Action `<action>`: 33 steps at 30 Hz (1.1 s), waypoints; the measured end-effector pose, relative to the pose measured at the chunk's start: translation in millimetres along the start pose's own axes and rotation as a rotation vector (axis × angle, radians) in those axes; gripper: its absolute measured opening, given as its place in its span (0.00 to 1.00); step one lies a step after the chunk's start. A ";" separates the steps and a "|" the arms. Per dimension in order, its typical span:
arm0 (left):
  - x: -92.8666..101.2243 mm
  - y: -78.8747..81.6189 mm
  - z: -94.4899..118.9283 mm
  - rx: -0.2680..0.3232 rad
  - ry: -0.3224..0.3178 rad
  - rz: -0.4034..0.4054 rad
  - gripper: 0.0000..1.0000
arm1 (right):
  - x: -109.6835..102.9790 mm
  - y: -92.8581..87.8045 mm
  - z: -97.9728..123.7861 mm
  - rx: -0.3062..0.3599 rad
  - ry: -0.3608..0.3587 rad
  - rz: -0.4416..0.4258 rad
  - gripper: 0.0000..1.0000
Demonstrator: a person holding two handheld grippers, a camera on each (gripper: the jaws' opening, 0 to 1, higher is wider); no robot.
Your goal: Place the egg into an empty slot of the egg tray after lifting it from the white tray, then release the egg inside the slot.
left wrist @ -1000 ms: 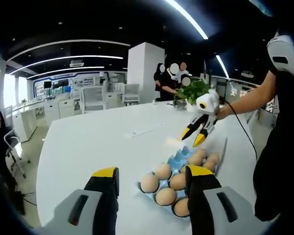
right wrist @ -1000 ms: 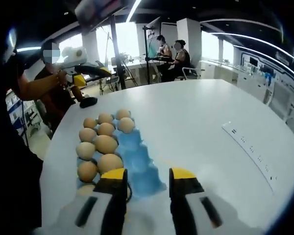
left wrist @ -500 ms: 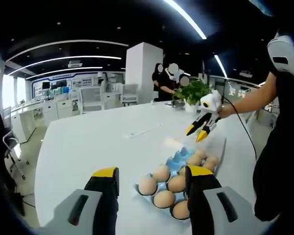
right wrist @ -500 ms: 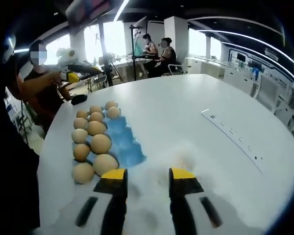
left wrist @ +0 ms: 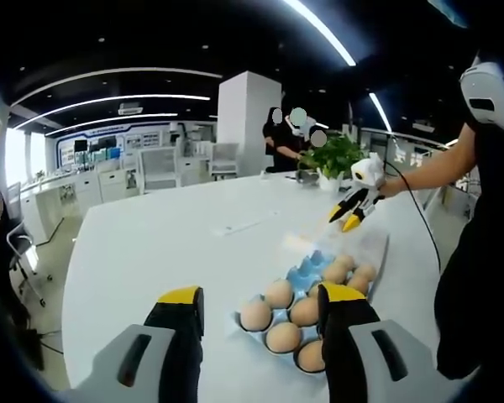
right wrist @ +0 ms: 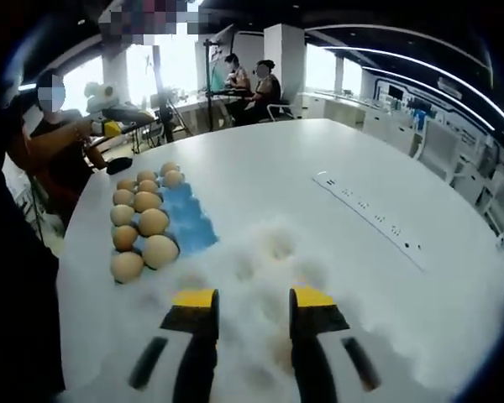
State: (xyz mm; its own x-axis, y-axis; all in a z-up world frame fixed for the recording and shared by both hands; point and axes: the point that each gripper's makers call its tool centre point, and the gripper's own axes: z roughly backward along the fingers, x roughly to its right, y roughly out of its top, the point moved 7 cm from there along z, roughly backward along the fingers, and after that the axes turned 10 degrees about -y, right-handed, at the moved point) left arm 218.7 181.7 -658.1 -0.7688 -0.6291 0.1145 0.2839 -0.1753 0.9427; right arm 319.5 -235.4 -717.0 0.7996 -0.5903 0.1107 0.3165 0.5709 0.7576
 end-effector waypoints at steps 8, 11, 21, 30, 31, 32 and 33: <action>-0.8 -0.9 1.1 -0.002 0.000 0.004 0.55 | 18.0 -15.3 15.6 -0.038 -0.058 -0.010 0.33; -0.8 -0.8 2.2 -0.002 0.001 0.003 0.55 | 22.5 -20.6 19.3 -0.053 -0.077 -0.017 0.33; -1.4 0.8 2.8 -0.003 0.003 0.000 0.55 | 25.1 -26.6 13.9 -0.088 -0.086 -0.031 0.33; -1.5 1.7 3.9 0.002 0.005 0.001 0.55 | 22.4 -30.3 4.5 -0.153 -0.049 0.064 0.29; -1.4 2.1 4.4 0.002 0.005 -0.002 0.55 | 23.7 -30.5 4.1 -0.168 -0.041 0.068 0.29; -1.1 2.5 4.6 0.004 0.004 -0.001 0.55 | 24.0 -30.1 3.9 -0.173 -0.036 0.074 0.29; -0.9 3.2 4.9 0.010 0.004 0.002 0.55 | 24.3 -29.4 3.2 -0.181 -0.022 0.093 0.30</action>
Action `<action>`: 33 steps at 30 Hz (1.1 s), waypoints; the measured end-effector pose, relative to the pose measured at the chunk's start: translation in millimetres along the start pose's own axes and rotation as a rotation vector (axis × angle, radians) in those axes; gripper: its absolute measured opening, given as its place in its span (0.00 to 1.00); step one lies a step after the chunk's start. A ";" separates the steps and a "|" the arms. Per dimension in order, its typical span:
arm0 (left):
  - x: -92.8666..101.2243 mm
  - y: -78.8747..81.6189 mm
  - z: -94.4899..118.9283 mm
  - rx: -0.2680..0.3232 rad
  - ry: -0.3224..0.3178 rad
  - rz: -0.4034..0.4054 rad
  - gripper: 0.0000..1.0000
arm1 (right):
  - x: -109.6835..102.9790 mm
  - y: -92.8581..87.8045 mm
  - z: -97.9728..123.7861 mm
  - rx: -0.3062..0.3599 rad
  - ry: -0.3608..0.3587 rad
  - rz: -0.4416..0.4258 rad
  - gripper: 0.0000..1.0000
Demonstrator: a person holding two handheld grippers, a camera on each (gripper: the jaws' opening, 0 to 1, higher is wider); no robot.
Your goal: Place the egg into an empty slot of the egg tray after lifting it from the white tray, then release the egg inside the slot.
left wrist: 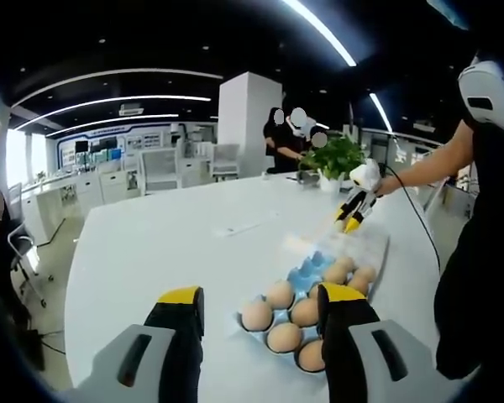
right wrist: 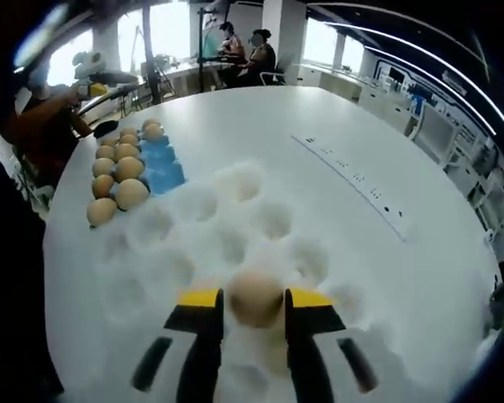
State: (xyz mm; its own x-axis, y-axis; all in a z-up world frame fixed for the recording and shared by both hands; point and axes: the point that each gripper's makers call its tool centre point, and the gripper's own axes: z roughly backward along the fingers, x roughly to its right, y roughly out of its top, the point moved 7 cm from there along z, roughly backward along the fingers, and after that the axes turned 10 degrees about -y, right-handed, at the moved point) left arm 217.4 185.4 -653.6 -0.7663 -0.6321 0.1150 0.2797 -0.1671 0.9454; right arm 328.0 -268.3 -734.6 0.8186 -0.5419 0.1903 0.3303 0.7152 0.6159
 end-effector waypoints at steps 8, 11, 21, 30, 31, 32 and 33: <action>-1.8 -1.3 3.0 -0.010 0.011 -0.001 0.55 | 7.1 5.4 -7.5 -0.121 0.103 -0.022 0.28; -2.5 -1.2 4.6 -0.008 0.019 0.003 0.55 | 5.4 4.3 -7.0 -0.108 0.086 0.000 0.25; -2.9 -0.1 3.7 0.002 0.018 0.004 0.55 | 3.8 12.2 18.1 0.078 -0.029 -0.088 0.24; -4.9 -3.4 9.1 -0.005 0.031 0.007 0.55 | -0.1 34.8 39.3 0.147 -0.032 -0.054 0.24; -4.8 -3.5 9.3 -0.004 0.031 0.008 0.55 | 0.4 35.5 39.2 0.149 -0.032 -0.051 0.24; -4.7 -3.6 9.5 -0.002 0.031 0.009 0.55 | 1.0 35.8 38.6 0.147 -0.030 -0.052 0.24; -4.7 -3.8 9.6 -0.003 0.032 0.008 0.55 | 1.2 36.1 38.5 0.145 -0.028 -0.054 0.24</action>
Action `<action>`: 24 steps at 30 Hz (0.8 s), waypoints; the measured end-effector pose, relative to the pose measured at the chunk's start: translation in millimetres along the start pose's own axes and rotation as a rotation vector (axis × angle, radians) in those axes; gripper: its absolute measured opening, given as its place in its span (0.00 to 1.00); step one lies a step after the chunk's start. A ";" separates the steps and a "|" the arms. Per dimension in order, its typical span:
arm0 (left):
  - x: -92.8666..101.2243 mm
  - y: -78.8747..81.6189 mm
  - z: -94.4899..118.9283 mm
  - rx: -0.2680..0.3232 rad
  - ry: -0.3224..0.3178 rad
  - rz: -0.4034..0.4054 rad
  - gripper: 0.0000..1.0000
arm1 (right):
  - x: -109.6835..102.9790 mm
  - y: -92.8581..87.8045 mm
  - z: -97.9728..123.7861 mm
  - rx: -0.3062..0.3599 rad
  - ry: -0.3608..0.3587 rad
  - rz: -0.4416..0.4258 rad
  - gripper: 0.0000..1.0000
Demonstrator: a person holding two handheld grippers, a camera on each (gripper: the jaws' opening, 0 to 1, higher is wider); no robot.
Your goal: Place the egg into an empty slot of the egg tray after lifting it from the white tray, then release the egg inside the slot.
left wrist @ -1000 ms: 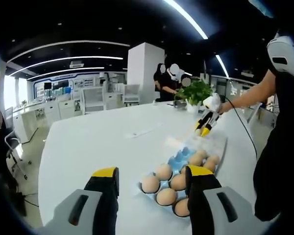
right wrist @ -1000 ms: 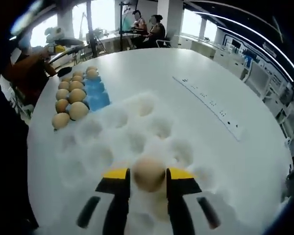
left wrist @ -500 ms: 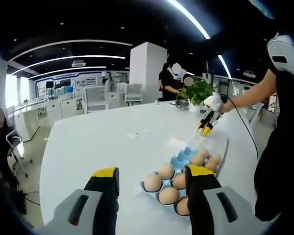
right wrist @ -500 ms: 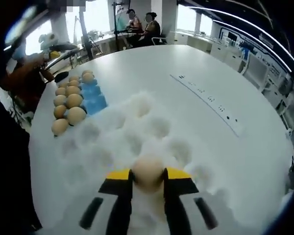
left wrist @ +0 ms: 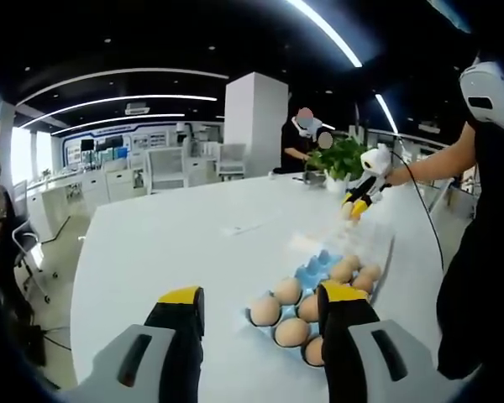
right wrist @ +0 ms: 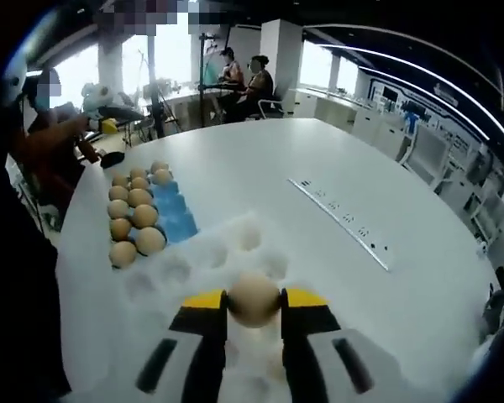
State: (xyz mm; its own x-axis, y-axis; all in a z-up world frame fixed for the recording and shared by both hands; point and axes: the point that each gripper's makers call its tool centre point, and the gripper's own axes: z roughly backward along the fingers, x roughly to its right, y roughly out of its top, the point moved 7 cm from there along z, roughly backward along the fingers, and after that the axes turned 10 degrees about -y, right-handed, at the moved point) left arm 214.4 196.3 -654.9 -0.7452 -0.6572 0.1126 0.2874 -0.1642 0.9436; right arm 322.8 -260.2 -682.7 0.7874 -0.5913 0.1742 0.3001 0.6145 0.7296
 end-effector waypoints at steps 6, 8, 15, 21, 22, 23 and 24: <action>0.8 -1.1 -0.4 -0.002 -0.002 0.002 0.55 | -2.0 4.7 -1.5 0.005 0.005 0.020 0.24; 0.4 -1.7 -0.8 -0.005 -0.003 0.004 0.55 | -2.4 6.4 -1.6 0.007 0.008 0.019 0.24; 0.4 -2.4 -0.7 -0.006 -0.004 0.004 0.55 | -8.5 12.1 -3.3 0.016 0.029 0.025 0.24; 0.2 -2.3 -1.4 -0.007 -0.007 0.003 0.55 | -14.0 18.7 -6.4 0.026 0.046 0.042 0.24; -0.1 -2.6 -1.4 -0.010 -0.007 0.002 0.55 | -14.7 20.1 -6.7 0.030 0.048 0.041 0.24; -0.2 -2.8 -1.3 -0.011 -0.006 0.002 0.55 | -16.2 22.4 -7.2 0.037 0.050 0.048 0.24; -0.2 -2.6 -1.4 -0.011 -0.006 0.002 0.55 | -17.1 23.7 -7.8 0.038 0.051 0.053 0.24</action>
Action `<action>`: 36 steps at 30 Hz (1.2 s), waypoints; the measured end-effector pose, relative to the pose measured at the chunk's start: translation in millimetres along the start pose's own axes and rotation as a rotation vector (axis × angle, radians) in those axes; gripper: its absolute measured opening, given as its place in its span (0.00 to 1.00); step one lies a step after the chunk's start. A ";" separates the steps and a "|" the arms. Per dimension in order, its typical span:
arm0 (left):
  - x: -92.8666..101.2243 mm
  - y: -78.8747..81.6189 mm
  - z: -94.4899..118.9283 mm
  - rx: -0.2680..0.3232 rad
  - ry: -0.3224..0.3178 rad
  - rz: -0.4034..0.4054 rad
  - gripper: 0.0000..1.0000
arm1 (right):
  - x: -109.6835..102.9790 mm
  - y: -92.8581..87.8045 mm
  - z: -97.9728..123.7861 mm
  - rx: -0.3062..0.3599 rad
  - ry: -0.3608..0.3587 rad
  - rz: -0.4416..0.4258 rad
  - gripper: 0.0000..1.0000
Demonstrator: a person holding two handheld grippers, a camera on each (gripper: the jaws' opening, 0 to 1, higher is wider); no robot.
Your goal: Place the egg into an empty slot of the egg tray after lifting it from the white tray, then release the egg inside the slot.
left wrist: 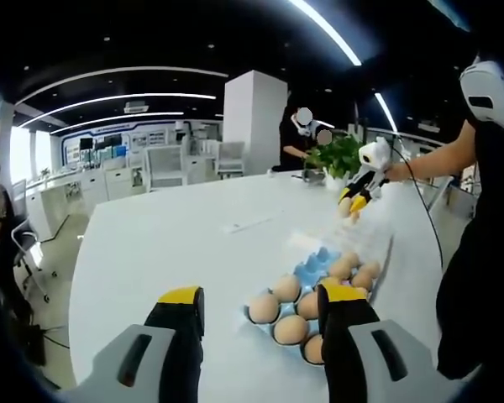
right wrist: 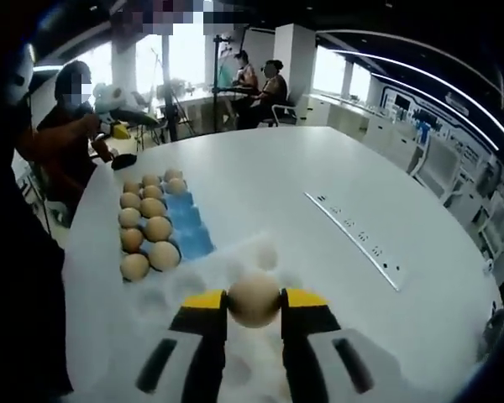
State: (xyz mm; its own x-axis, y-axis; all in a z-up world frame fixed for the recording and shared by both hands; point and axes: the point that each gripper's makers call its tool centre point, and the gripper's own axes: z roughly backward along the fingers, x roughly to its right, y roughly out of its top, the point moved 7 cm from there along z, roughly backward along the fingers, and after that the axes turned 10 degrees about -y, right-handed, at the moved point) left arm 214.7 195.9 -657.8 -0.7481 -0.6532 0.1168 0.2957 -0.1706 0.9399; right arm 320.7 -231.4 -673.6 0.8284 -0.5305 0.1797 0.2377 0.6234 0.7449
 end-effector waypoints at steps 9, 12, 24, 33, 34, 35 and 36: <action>1.5 1.7 -0.6 0.003 0.000 -0.004 0.55 | -5.4 5.8 -5.3 0.007 0.025 0.015 0.24; 1.7 1.7 -0.6 0.002 0.000 -0.004 0.55 | -7.8 6.9 -7.1 0.008 0.034 0.015 0.24; 1.3 2.0 -2.1 0.005 -0.004 -0.004 0.55 | -25.9 20.5 -25.7 0.016 0.100 0.042 0.24; 0.9 1.7 -1.1 0.000 0.000 -0.007 0.55 | -37.7 31.9 -43.0 0.031 0.156 0.066 0.25; 0.8 1.7 -1.2 0.001 0.000 -0.006 0.55 | -38.6 33.3 -44.8 0.034 0.158 0.068 0.25; 1.1 1.5 -1.4 -0.001 -0.001 -0.006 0.55 | -40.1 35.7 -47.4 0.043 0.162 0.076 0.25; 0.8 1.3 -1.5 -0.002 -0.001 -0.007 0.55 | -41.3 37.5 -49.5 0.043 0.170 0.074 0.25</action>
State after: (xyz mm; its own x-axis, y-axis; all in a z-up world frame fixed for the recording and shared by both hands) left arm 215.3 194.1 -656.9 -0.7508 -0.6512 0.1109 0.2917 -0.1761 0.9402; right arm 320.5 -157.7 -684.8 0.9173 -0.3774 0.1269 0.1539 0.6300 0.7612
